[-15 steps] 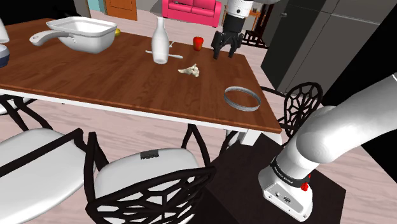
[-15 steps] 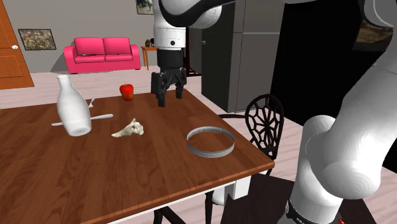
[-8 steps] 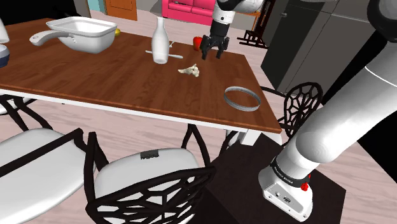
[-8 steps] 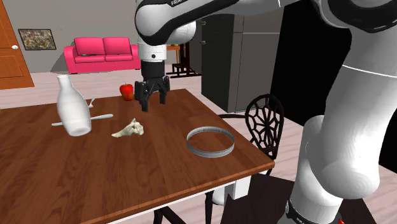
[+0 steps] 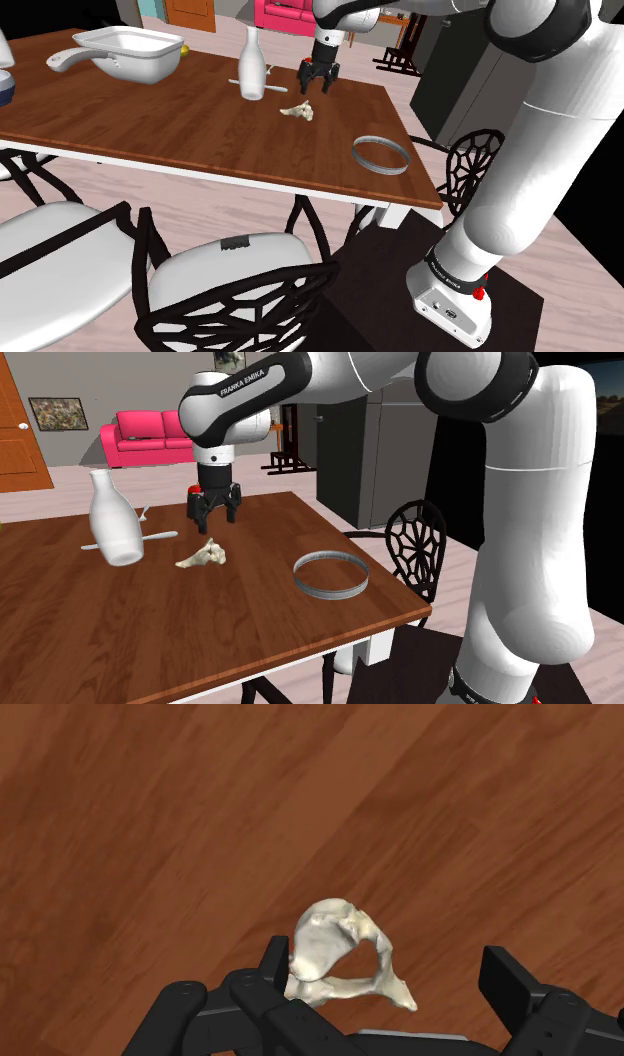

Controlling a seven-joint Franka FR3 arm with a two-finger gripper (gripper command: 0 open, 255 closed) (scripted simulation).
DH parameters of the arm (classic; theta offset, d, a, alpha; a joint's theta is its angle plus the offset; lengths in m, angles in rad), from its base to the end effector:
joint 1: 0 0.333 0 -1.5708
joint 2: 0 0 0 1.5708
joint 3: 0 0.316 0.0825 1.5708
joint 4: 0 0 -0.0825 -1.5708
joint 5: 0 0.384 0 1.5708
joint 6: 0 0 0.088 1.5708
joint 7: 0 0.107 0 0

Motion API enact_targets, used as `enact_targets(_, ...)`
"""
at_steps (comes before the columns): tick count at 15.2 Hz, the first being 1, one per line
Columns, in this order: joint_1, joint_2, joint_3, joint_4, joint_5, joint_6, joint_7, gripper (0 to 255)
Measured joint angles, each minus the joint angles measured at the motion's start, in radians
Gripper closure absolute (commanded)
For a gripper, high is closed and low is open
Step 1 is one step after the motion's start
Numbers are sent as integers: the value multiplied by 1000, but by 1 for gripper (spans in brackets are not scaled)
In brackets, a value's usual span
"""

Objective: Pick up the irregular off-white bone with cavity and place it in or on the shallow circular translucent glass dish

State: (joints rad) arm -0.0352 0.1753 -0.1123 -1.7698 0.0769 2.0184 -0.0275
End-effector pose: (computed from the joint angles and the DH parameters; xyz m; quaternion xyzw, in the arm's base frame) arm 0.6139 -0.0830 0.4666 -0.9962 0.0740 -0.0394 0.0222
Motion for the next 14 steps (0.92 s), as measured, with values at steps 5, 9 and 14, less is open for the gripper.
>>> enact_targets(5,-13,121,-1,101,21,27,-16,0)
enact_targets(9,-13,146,1,85,26,68,-19,0)
enact_targets(14,-13,161,2,72,29,96,-22,0)
